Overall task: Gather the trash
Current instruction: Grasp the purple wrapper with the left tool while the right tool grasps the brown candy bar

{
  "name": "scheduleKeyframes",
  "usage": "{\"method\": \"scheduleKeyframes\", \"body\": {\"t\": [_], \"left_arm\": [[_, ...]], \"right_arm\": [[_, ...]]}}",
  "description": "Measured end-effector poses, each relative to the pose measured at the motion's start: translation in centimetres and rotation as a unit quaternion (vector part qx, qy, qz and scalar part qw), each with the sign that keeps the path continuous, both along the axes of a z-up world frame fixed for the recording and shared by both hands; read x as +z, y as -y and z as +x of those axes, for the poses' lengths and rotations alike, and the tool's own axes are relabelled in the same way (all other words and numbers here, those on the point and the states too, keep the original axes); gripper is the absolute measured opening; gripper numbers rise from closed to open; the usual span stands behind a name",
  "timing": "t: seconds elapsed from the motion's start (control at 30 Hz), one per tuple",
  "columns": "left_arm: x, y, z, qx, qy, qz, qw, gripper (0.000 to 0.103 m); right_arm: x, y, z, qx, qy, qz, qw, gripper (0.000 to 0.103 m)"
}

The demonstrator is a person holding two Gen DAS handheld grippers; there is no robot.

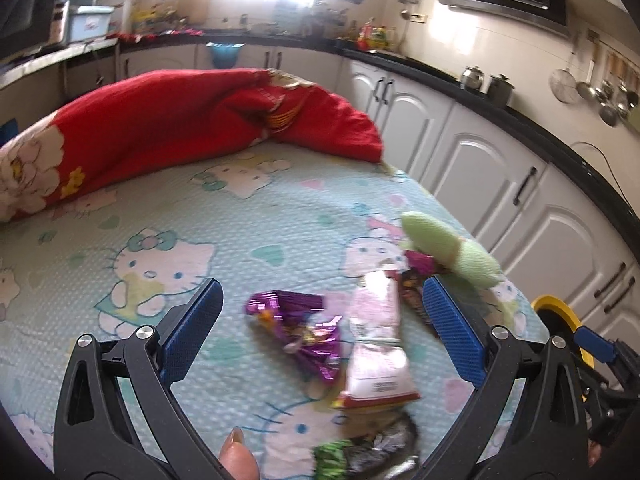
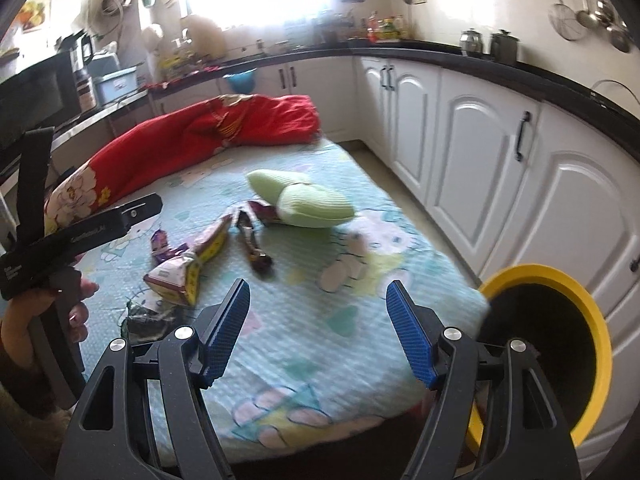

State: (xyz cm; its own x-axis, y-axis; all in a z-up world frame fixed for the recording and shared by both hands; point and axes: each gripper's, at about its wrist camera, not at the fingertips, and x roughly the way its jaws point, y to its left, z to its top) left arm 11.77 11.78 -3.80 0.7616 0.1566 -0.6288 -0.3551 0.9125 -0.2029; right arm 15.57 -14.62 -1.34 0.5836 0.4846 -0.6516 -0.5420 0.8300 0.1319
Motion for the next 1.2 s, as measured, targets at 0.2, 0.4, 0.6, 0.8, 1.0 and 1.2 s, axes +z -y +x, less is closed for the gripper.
{"method": "scheduleKeyframes", "body": {"t": [0.2,0.4,0.6,0.8,1.0,1.2], "left_arm": [[-1.4,-2.3,0.2,0.014,-0.019,-0.033,0.9992,0.092],[-2.7,-3.3,0.6,0.008,-0.034,-0.074,0.9966,0.084],[-4.1,-3.7,1.2,0.002,-0.050,-0.098,0.9939,0.074],[-4.8,-3.6,1.7,0.001,-0.060,-0.091,0.9941,0.062],[-5.0,-4.1,1.9,0.006,-0.064,-0.081,0.9947,0.044],[-5.2,-4.5,1.7,0.009,-0.063,-0.082,0.9946,0.035]], "right_arm": [[-1.8,-3.5,2.0,0.032,-0.025,-0.006,0.999,0.058],[-3.6,-5.9,4.0,0.045,-0.046,-0.018,0.998,0.049],[-4.6,-8.1,5.1,0.061,-0.051,-0.034,0.996,0.049],[-5.4,-9.6,5.9,0.073,-0.058,-0.043,0.995,0.043],[-5.9,-10.1,6.1,0.071,-0.058,-0.048,0.995,0.025],[-6.1,-9.4,5.4,0.077,-0.052,-0.046,0.995,0.021]]}}
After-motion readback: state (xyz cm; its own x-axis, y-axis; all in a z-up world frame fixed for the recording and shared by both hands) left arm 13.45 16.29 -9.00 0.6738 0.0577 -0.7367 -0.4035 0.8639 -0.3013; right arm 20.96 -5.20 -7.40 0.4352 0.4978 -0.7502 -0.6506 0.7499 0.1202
